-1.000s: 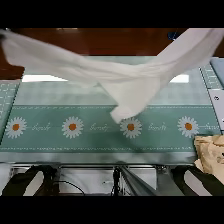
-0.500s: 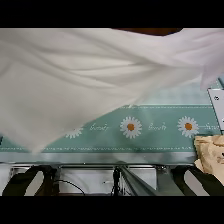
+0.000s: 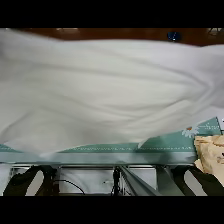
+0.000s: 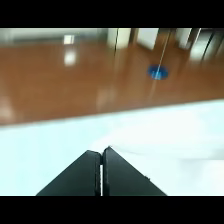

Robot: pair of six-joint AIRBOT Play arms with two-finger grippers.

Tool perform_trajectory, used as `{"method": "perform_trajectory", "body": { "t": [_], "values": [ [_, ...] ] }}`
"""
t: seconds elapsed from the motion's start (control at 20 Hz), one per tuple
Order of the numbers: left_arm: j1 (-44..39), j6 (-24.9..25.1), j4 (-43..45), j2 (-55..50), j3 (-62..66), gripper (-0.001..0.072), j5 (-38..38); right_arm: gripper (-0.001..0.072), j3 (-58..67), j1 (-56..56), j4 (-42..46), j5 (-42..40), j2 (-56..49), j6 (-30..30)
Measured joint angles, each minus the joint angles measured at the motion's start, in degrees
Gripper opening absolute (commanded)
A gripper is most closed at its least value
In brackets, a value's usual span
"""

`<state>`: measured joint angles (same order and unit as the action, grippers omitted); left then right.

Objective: Fold the shirts.

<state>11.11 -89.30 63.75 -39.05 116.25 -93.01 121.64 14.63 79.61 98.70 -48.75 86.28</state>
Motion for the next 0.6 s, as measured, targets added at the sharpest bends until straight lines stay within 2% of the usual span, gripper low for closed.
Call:
{"method": "perform_trajectory", "body": {
  "t": [0.15, 0.3, 0.4, 0.6],
  "values": [
    [1.8, 0.5, 1.2, 0.1, -3.1, 0.0024, -4.8, 0.0015, -1.8, 0.0, 1.6, 4.1, -0.4, 0.1],
    [3.2, 2.6, 2.2, -0.2, -9.1, 0.0024, -6.2, 0.0015, -6.4, 0.0, 2.2, 6.0, -3.0, 0.1],
    [3.7, 4.1, 2.5, -0.9, -14.4, 0.0024, -4.0, 0.0014, -9.1, 0.0, 2.3, 5.7, -6.8, -0.1],
    [4.0, 6.7, 0.8, -6.3, -22.5, 0.0024, 5.4, 0.0015, -11.3, -1.0, 0.0, 0.8, -17.3, -0.3]
  ]
}}
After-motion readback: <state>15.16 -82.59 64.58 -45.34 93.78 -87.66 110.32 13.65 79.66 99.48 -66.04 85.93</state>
